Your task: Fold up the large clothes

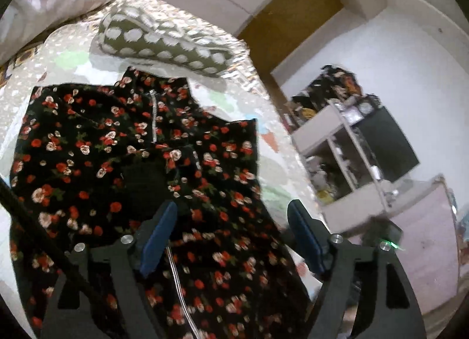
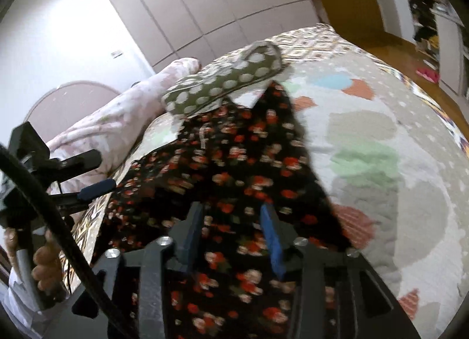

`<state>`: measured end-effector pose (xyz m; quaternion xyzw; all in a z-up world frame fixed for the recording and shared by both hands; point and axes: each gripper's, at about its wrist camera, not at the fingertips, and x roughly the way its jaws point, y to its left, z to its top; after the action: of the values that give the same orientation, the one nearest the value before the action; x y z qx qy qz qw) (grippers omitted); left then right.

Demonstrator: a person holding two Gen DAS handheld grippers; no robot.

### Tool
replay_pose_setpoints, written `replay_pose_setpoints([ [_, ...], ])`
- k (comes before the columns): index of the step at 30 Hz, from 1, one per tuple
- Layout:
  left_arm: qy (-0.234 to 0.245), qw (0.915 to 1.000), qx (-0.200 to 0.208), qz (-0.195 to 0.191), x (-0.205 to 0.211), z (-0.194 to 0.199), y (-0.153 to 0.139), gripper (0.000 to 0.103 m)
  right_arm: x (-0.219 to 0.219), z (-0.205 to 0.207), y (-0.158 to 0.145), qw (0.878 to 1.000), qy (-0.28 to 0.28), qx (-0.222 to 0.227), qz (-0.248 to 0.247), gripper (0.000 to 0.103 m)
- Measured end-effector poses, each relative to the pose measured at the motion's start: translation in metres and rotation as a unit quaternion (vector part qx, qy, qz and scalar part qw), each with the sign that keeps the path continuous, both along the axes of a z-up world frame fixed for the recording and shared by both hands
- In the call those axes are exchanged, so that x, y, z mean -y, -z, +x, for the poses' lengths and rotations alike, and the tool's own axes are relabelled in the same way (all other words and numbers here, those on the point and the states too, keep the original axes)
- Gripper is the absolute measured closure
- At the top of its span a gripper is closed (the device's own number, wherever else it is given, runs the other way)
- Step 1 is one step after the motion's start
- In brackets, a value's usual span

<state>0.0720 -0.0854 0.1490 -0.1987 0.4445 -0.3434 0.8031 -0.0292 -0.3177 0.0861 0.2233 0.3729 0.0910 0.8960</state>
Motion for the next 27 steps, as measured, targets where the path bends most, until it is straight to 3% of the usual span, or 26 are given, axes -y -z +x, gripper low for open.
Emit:
replay_pose_setpoints([
  [2, -0.001, 0.9995, 0.027, 0.016, -0.014, -0.016, -0.008, 0.023, -0.013, 0.004, -0.004, 1.000, -0.008, 0.005, -0.014, 0.043],
  [4, -0.023, 0.9963, 0.061, 0.056, -0.030, -0.029, -0.011, 0.020, -0.028, 0.009, -0.007, 0.999, -0.022, 0.006, -0.038, 0.043],
  [9, -0.106, 0.9711, 0.111, 0.183, -0.072, -0.046, 0.016, 0.019, -0.076, 0.025, -0.009, 0.990, -0.085, 0.015, -0.114, 0.043],
  [12, -0.145, 0.9540, 0.099, 0.243, -0.087, -0.037, 0.043, 0.019, -0.119, 0.040, -0.003, 0.974, -0.136, 0.020, -0.181, 0.040],
  [17, -0.170, 0.9456, 0.080, 0.266, -0.095, -0.022, 0.064, 0.019, -0.179, 0.073, 0.026, 0.930, -0.163, 0.011, -0.328, 0.042],
  [18, -0.172, 0.9438, 0.077, 0.271, -0.096, -0.020, 0.068, 0.019, -0.181, 0.079, 0.030, 0.926, -0.161, 0.008, -0.341, 0.048],
  [19, -0.173, 0.9424, 0.075, 0.276, -0.093, -0.018, 0.071, 0.019, -0.181, 0.086, 0.033, 0.924, -0.158, 0.002, -0.349, 0.076],
  [20, -0.172, 0.9408, 0.075, 0.282, -0.091, -0.016, 0.073, 0.019, -0.177, 0.093, 0.035, 0.925, -0.150, -0.007, -0.350, 0.088],
  [25, -0.164, 0.9308, 0.083, 0.316, -0.083, -0.018, 0.084, 0.019, -0.097, 0.117, 0.027, 0.966, -0.008, -0.029, -0.258, 0.088],
  [27, -0.161, 0.9315, 0.079, 0.316, -0.082, -0.018, 0.086, 0.019, -0.052, 0.120, 0.032, 0.977, 0.052, -0.054, -0.201, 0.088],
])
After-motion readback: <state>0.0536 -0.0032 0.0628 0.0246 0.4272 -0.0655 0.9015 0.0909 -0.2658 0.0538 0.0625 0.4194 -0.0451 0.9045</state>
